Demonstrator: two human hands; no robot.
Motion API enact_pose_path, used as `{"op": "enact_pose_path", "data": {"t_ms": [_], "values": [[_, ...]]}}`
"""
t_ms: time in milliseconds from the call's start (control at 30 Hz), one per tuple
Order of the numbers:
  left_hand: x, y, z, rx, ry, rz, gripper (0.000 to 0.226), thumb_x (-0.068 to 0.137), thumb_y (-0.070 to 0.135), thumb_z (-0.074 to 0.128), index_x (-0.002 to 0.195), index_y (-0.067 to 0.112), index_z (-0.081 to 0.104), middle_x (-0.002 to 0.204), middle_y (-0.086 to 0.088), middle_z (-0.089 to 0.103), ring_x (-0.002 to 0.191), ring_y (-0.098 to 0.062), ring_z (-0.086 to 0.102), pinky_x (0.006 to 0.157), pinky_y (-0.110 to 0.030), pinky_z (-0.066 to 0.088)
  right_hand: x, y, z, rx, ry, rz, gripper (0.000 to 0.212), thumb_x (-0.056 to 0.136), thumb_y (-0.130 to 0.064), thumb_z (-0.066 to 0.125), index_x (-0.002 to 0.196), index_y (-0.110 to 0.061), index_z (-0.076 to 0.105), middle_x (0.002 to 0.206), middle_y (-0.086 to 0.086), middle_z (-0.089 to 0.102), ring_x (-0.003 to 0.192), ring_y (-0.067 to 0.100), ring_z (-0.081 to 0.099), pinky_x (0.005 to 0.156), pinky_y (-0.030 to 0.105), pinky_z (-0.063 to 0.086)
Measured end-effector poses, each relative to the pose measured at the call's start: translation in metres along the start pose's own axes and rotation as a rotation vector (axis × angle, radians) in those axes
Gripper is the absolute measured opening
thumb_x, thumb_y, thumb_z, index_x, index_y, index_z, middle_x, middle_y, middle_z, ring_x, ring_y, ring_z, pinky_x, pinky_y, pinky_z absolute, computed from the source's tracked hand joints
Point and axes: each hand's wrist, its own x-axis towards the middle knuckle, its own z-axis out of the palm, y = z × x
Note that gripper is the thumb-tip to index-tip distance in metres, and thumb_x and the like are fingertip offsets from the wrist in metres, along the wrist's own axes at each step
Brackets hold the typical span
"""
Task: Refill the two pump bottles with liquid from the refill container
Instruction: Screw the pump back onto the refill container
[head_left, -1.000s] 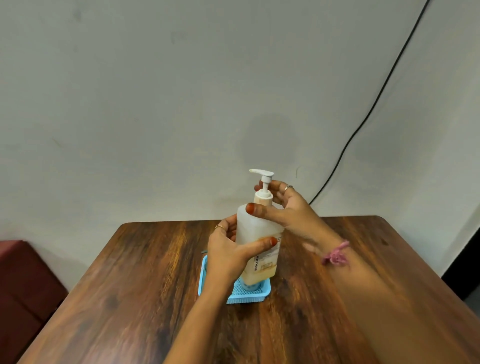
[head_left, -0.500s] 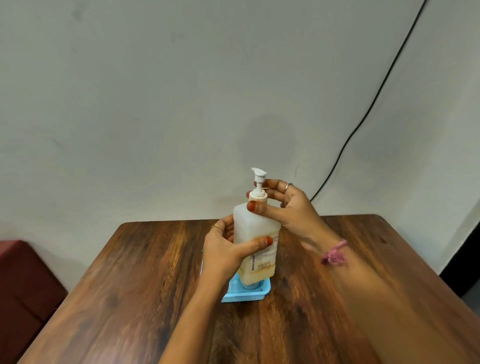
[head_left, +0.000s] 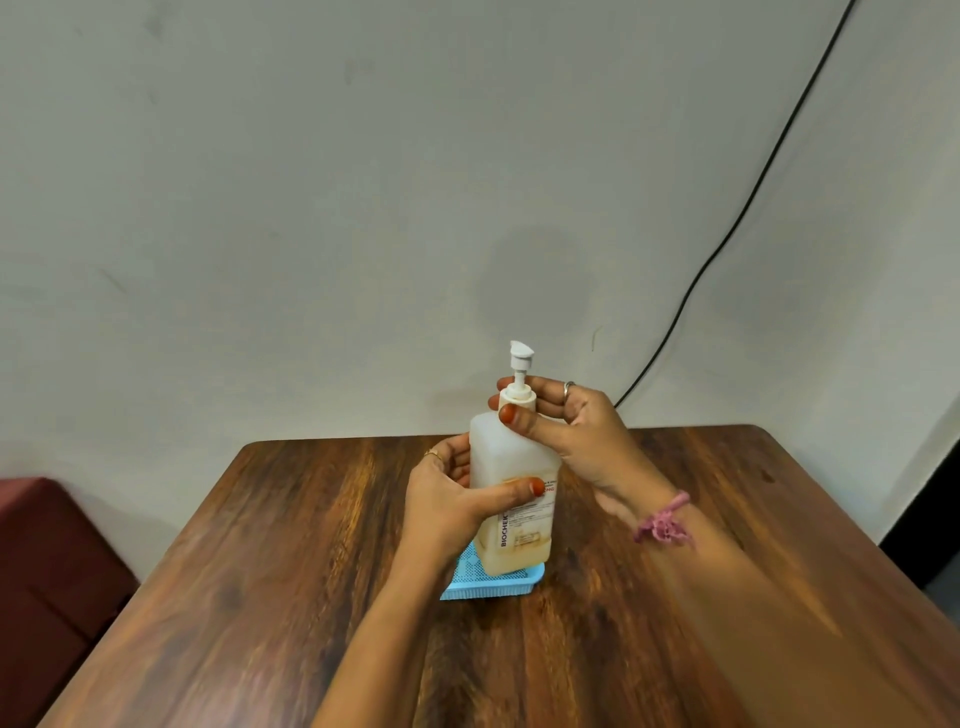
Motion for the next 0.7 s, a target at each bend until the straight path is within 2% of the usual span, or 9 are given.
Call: {"op": "enact_pose_path", "data": {"t_ms": [233,433,533,700], "values": [[-0.001,-0.003,0.0,0.006,0.062,0.028,0.091,0.035,0.042,0.088,0.117,0.015,0.058,0.107,0.004,0.07,0.095,-0.011,0.07,0.075,-0.025,0.059,0.0,0.003,0.008,-0.003,0.071,-0.01,0.035,0.076,-0.019,0.076,0.11,-0.017,0.068,0.103,0.0,0.073,0.098,0.014,0.068,0.085,0.035,0.055],[-0.001,-0.008,-0.002,0.0,0.041,0.014,0.088,0.037,0.04,0.088,0.116,0.017,0.058,0.107,0.004,0.07,0.094,-0.011,0.071,0.076,-0.027,0.06,-0.002,0.01,0.011,-0.046,0.088,-0.035,0.037,0.074,-0.025,0.078,0.11,-0.02,0.068,0.104,-0.002,0.073,0.102,0.012,0.067,0.092,0.039,0.053],[-0.001,-0.007,-0.003,-0.004,0.004,0.012,0.085,0.04,0.037,0.088,0.117,0.019,0.057,0.107,0.005,0.07,0.096,-0.011,0.07,0.077,-0.026,0.059,0.0,0.009,-0.001,-0.126,0.008,-0.038,0.05,0.069,-0.036,0.079,0.115,-0.024,0.066,0.115,-0.004,0.069,0.112,0.011,0.061,0.094,0.041,0.051],[0.006,-0.01,-0.015,-0.142,-0.025,-0.051,0.074,0.05,0.016,0.087,0.118,0.009,0.059,0.109,-0.005,0.073,0.095,-0.016,0.072,0.077,-0.032,0.061,-0.006,0.015,-0.027,-0.141,-0.103,0.01,0.081,0.062,-0.034,0.078,0.136,-0.023,0.047,0.134,-0.008,0.055,0.124,0.006,0.05,0.102,0.029,0.043]]}}
